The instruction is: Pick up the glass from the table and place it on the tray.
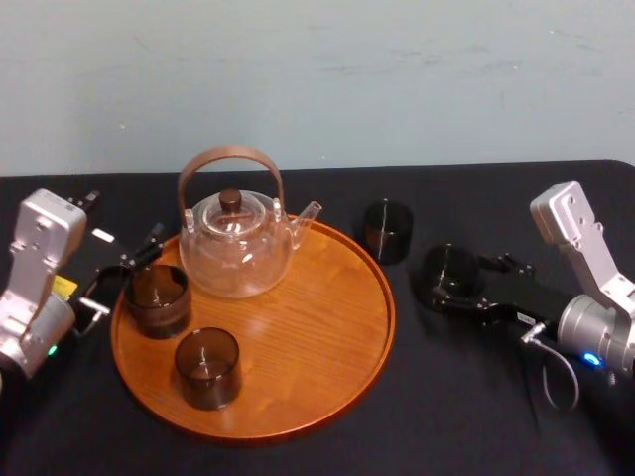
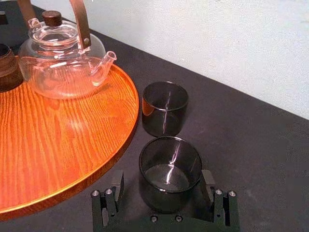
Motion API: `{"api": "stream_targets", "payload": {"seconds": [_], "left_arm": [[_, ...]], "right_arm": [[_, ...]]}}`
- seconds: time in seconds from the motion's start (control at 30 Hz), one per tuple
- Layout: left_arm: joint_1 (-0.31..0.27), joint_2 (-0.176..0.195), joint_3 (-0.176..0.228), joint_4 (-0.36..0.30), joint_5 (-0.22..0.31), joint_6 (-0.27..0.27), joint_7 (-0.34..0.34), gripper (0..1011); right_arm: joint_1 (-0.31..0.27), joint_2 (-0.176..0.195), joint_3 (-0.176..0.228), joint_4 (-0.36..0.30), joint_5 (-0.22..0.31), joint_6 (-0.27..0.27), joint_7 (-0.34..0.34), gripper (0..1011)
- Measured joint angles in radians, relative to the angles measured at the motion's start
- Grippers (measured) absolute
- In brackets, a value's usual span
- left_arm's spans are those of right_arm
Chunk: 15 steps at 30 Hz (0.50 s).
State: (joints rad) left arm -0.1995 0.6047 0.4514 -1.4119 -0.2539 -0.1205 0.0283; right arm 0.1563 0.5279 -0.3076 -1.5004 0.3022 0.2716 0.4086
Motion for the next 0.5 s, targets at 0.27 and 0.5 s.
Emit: {"api": "stream_targets", "payload": {"seconds": [0.27, 0.5], "left_arm": [[0.000, 0.000, 0.000, 0.000, 0.000, 0.000, 0.000, 1001], [0.000, 0.000, 0.000, 0.000, 0.000, 0.000, 0.000, 1001]], "right_arm": [[0.040, -0.017, -0.016, 0.040, -0.006, 0.004, 0.006, 1002], [0.077, -0.034, -0.032, 0.081, -0.018, 0.002, 0.011, 1002]]}}
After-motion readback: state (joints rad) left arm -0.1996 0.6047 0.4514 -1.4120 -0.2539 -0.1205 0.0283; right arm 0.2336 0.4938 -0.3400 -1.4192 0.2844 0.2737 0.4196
